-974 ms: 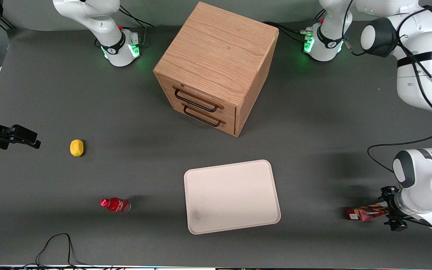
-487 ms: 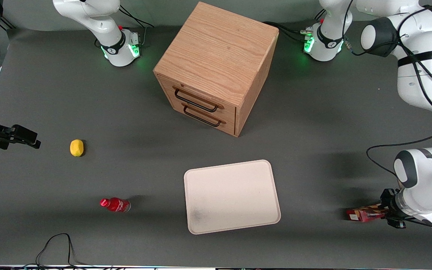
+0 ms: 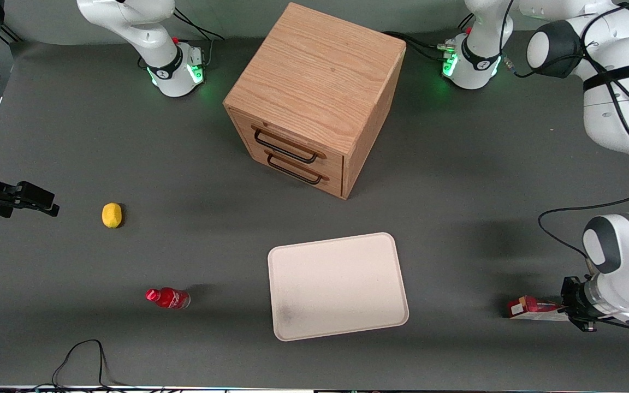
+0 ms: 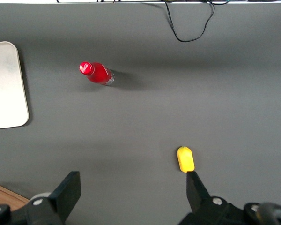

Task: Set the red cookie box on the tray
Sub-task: 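Lift the cookie box upright with the left gripper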

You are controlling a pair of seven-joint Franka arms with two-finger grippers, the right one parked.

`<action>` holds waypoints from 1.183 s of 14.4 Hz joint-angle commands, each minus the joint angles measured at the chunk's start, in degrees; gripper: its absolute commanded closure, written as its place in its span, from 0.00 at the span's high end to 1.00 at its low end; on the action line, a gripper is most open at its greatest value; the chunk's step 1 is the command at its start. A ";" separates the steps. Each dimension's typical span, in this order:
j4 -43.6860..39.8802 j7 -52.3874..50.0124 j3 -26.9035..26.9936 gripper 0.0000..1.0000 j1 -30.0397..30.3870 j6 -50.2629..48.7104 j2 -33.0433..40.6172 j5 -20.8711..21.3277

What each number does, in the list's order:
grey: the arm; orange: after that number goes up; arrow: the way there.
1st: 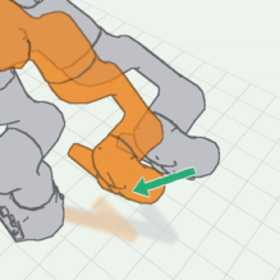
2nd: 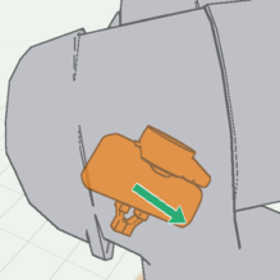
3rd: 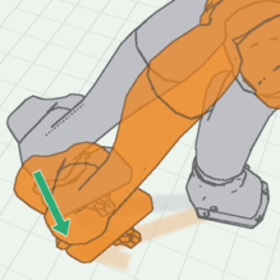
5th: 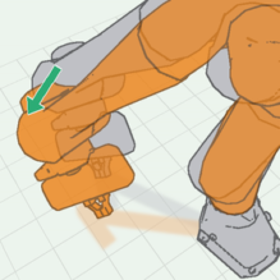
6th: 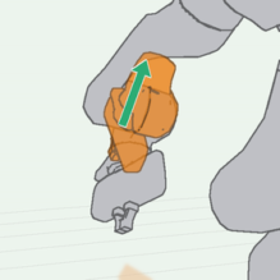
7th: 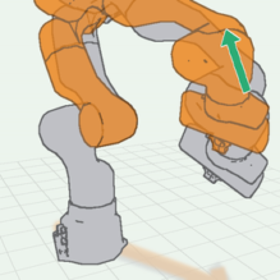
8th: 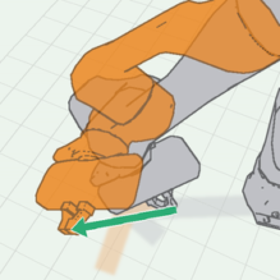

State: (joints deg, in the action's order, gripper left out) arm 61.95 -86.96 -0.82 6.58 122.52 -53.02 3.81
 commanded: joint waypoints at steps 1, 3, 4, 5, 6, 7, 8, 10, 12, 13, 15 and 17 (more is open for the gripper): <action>-1.65 -0.32 0.38 0.00 0.01 -6.75 3.88 -0.38; -1.74 -0.14 0.38 0.00 0.01 -10.00 6.77 -0.38; -1.66 -0.05 0.38 0.00 0.01 -11.93 8.53 -0.21; -1.66 -0.05 0.46 0.00 0.01 -13.86 10.37 -0.12; -1.66 0.03 0.38 0.00 0.01 -16.06 12.30 -0.12; -1.57 0.03 0.46 0.00 0.01 -18.26 14.32 -0.12; -1.57 0.21 0.46 0.00 0.01 -20.54 16.35 -0.03; -1.57 0.65 0.46 0.00 0.01 -24.85 20.13 0.06; -1.48 0.74 0.46 0.00 -0.08 -28.11 22.86 0.24; -1.39 0.74 0.38 0.00 -0.16 -29.25 24.09 0.24; -1.22 1.26 0.38 0.00 -0.25 -30.84 25.50 0.41; 0.09 4.24 0.38 0.00 -0.52 -30.94 26.56 0.50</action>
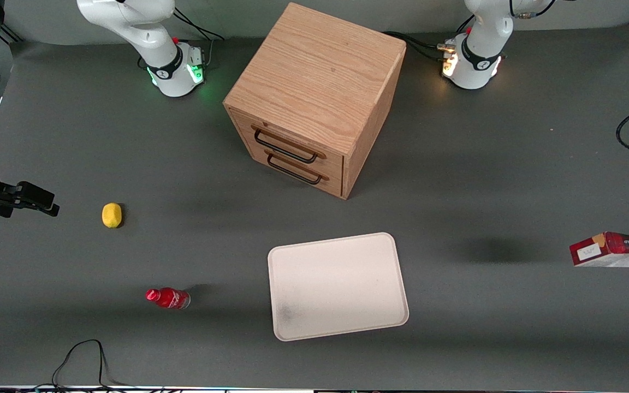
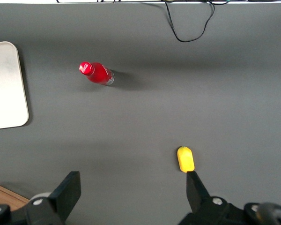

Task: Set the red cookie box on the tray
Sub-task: 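Lift the cookie box upright with the left gripper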

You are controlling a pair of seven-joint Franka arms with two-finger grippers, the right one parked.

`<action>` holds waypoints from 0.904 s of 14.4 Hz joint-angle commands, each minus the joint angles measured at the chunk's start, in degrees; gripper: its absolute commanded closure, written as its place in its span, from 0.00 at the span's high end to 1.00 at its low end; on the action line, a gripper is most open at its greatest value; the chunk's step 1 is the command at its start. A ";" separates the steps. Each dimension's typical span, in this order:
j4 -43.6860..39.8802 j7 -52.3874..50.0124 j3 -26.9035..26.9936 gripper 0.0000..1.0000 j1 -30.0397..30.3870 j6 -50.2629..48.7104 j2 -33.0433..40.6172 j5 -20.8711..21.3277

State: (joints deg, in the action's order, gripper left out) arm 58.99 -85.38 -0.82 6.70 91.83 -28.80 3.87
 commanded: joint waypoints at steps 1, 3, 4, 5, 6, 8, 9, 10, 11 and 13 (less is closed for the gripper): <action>4.19 4.15 0.29 0.00 -0.63 -0.16 3.21 0.35; 6.22 7.58 0.29 0.00 -0.54 0.10 4.71 0.35; 6.31 10.64 0.20 0.00 -0.54 0.02 4.98 0.43; 6.31 14.94 0.03 0.00 -0.54 -0.07 5.07 0.52; 6.49 20.37 -0.06 0.00 -0.72 0.19 5.07 0.35; 7.28 31.01 -1.28 0.00 -0.90 0.98 5.24 0.35; 7.71 35.76 -2.42 0.00 -0.98 1.16 5.24 0.52; 8.59 39.46 -2.87 0.00 -1.85 1.42 5.24 0.61; 9.29 43.59 -2.87 0.00 -2.99 2.12 5.59 0.61; 11.66 47.49 -3.49 0.00 -5.45 3.61 6.64 0.61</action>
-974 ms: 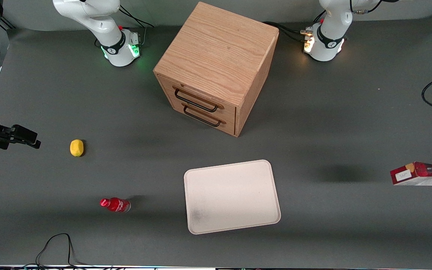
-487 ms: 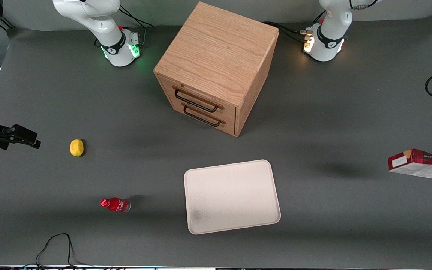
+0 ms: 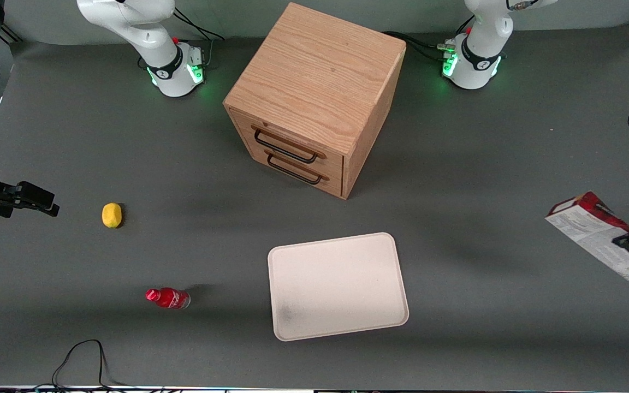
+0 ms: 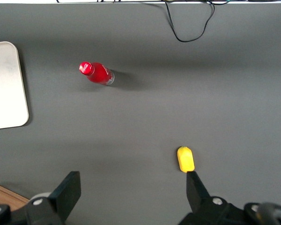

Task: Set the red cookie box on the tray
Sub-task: 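Lift the cookie box upright with the left gripper, then carry the held cookie box over the white tray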

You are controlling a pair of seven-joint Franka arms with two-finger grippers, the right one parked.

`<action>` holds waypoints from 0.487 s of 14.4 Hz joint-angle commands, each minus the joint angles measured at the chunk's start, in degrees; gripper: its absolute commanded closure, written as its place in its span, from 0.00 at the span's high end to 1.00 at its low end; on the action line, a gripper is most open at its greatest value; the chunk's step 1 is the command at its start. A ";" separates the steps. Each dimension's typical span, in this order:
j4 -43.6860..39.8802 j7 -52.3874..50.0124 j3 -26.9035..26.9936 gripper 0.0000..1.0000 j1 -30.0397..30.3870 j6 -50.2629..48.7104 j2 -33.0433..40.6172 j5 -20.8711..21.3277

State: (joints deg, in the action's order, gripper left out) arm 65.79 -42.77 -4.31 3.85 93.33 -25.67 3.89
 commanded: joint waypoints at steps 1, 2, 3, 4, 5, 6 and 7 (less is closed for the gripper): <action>5.48 4.89 -0.25 0.00 -4.10 3.16 3.69 0.68; 5.66 4.89 -0.34 0.00 -5.68 4.13 3.70 0.60; 5.58 4.71 -0.52 0.00 -7.44 4.75 3.52 0.59; 5.66 4.63 -0.61 0.00 -9.37 5.36 3.26 0.51; 5.66 4.54 -0.61 0.00 -11.48 5.81 3.17 0.51; 5.66 4.54 -0.61 0.00 -13.41 5.98 2.73 0.51; 5.58 4.80 -0.61 0.00 -15.00 6.33 2.64 0.51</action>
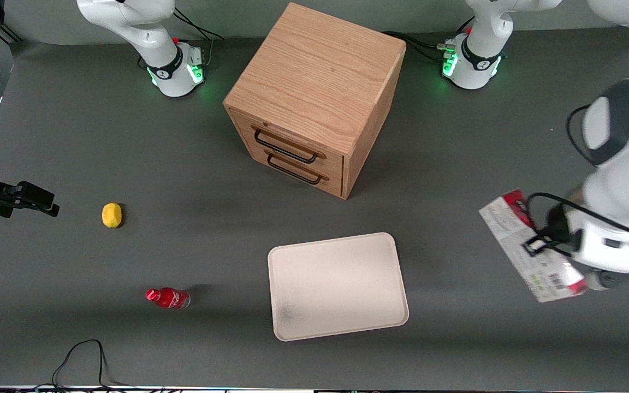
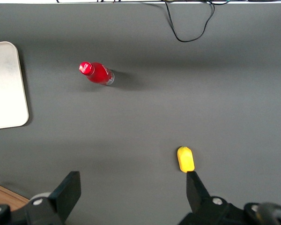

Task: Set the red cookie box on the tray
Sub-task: 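Carry the held cookie box over the white tray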

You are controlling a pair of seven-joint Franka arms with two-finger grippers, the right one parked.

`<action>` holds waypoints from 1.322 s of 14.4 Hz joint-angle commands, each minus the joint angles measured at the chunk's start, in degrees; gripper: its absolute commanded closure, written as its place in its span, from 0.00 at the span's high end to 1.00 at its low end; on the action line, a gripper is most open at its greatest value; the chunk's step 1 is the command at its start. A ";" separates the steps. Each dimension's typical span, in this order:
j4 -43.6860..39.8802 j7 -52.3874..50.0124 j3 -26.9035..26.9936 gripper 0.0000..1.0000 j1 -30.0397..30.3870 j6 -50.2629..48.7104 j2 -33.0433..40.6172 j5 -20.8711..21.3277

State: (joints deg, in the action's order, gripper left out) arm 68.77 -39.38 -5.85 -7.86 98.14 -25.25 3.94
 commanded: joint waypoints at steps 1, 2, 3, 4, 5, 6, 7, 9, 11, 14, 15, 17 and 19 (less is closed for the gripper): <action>2.60 1.41 0.93 0.00 -4.96 2.05 2.13 0.46; 2.60 1.41 0.93 0.00 -6.63 2.58 1.87 0.46; 2.60 1.49 0.93 0.00 -8.38 2.76 1.61 0.72; 2.60 1.58 0.93 0.00 -10.14 2.76 1.17 1.42; 2.51 1.58 0.93 0.00 -11.99 2.85 0.90 2.38; 2.16 1.50 0.93 0.00 -13.66 2.85 0.29 3.09; 1.90 1.58 0.93 0.00 -15.24 2.94 -0.24 3.18; 1.20 1.76 0.93 0.00 -17.01 4.25 -1.12 3.53; 0.58 2.37 0.93 0.00 -17.89 4.52 -1.91 4.15; -2.23 2.46 1.02 0.00 -17.54 6.27 -4.80 4.15; -3.10 2.46 1.19 0.00 -17.37 6.89 -6.12 4.06; -4.17 2.46 1.19 0.00 -16.58 7.94 -8.49 4.06; -4.34 1.94 1.19 0.00 -16.57 10.92 -11.30 4.06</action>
State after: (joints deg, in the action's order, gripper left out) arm 67.68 -37.96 -4.61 -24.35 107.30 -32.82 7.43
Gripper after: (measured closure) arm 0.956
